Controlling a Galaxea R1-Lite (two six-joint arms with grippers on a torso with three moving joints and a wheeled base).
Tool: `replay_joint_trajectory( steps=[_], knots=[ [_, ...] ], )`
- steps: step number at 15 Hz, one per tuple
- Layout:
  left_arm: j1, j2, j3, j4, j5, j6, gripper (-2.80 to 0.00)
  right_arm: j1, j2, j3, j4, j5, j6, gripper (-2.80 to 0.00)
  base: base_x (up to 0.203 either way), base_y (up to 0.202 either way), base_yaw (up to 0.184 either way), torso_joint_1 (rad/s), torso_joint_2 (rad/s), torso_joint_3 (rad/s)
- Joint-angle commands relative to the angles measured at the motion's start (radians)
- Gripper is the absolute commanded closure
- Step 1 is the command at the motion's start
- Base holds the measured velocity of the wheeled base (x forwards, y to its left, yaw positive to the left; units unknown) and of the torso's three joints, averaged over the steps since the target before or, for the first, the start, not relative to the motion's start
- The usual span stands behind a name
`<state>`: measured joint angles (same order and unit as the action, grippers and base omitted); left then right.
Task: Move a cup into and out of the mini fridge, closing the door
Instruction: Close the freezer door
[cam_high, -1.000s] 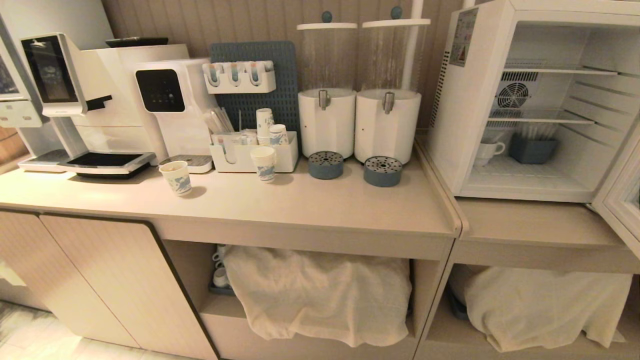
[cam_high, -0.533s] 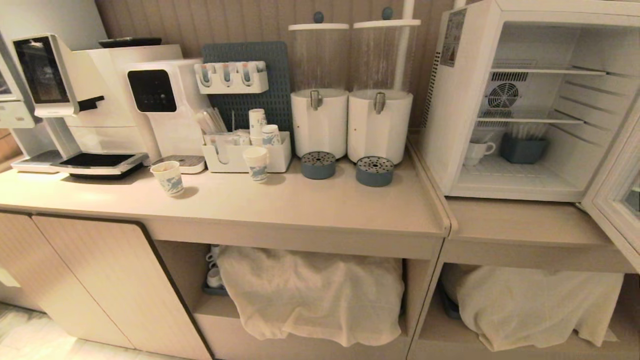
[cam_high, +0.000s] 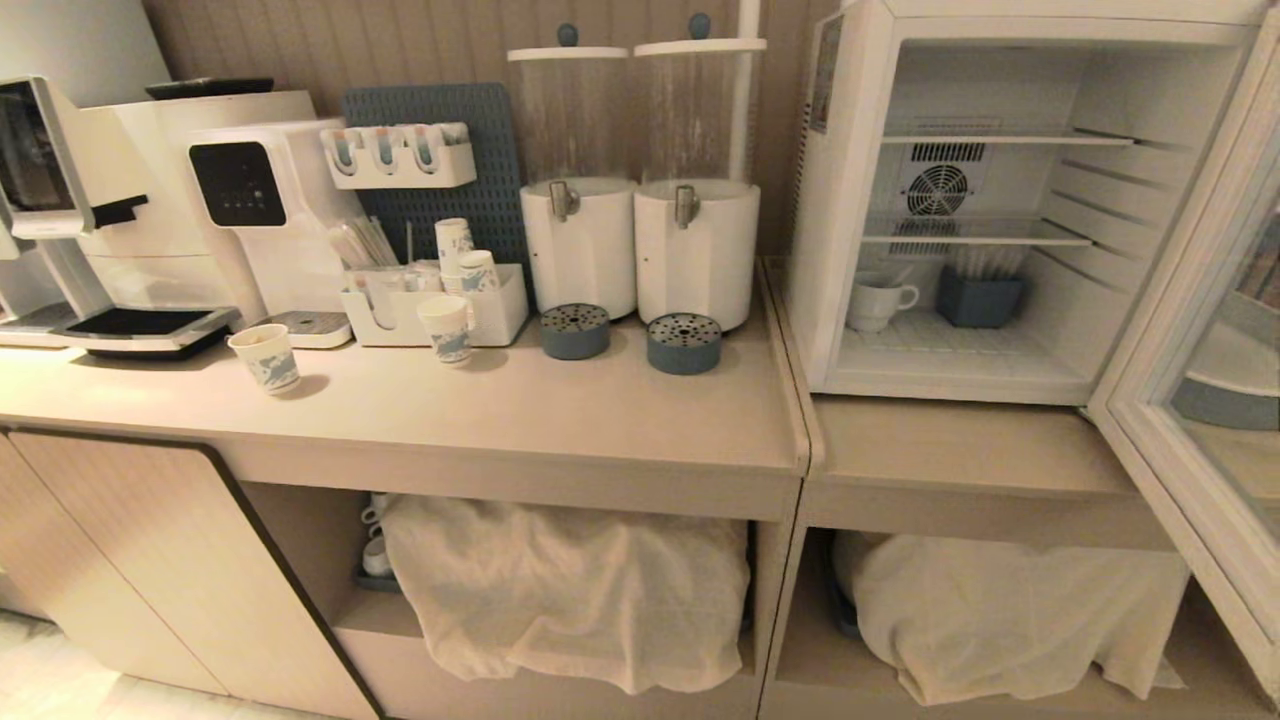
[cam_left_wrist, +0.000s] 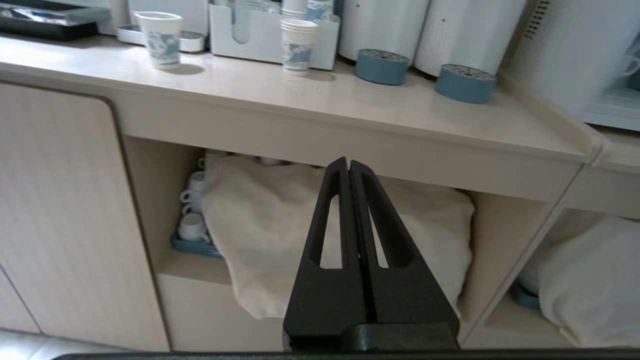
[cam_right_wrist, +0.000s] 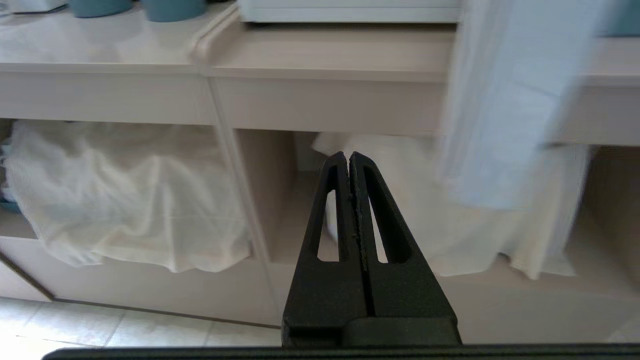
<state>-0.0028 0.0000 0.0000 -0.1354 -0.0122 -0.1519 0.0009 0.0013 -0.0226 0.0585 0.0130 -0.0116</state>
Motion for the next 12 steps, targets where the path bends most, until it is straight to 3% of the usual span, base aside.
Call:
replay_joint_trajectory(
  steps=[1,12],
  knots=[
    [0.0,-0.005,0.04,-0.001,0.0,-0.001,0.0,0.001,0.002,0.001,0.001,0.001,-0.002,0.0,0.0,-0.191,0.0,0.002,0.0,0.002],
    [0.0,-0.005,0.04,-0.001,0.0,-0.003,0.0,-0.001,0.002,0.0,0.001,0.001,-0.001,0.0,0.0,-0.194,0.0,0.001,0.0,0.001]
  ],
)
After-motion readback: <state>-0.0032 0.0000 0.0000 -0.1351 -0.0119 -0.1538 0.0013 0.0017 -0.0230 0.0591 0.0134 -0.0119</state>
